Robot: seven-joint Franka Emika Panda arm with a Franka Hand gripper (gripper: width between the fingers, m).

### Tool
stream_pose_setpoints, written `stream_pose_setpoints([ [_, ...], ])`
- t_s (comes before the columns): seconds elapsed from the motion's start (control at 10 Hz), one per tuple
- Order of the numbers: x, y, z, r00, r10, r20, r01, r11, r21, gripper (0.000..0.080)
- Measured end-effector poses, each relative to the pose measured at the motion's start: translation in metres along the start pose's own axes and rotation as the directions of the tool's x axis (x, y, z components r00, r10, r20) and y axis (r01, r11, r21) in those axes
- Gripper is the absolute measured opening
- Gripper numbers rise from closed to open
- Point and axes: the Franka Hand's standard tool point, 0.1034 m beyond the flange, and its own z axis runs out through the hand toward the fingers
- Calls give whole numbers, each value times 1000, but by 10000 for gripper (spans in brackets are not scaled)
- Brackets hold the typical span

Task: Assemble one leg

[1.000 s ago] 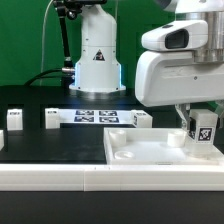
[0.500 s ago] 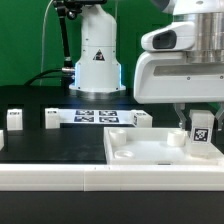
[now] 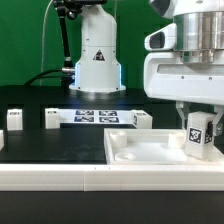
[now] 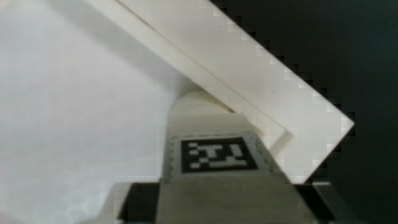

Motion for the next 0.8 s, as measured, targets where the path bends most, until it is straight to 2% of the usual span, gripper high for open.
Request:
stream_pose_setpoints([
  [0.1, 1, 0, 0, 996, 90, 8, -90, 996, 3, 294],
  [0.4, 3, 1, 0, 985, 171, 24, -171, 985, 11, 294],
  [0.5, 3, 1, 1, 988, 155, 24, -155, 988, 11, 409],
  [0.6, 3, 1, 1, 993, 114, 24, -115, 993, 12, 409],
  [0.7, 2, 0, 0, 998, 57, 25, -57, 998, 12, 544],
  [0.8, 1, 0, -1, 1000, -7, 29, 7, 1000, 8, 629],
])
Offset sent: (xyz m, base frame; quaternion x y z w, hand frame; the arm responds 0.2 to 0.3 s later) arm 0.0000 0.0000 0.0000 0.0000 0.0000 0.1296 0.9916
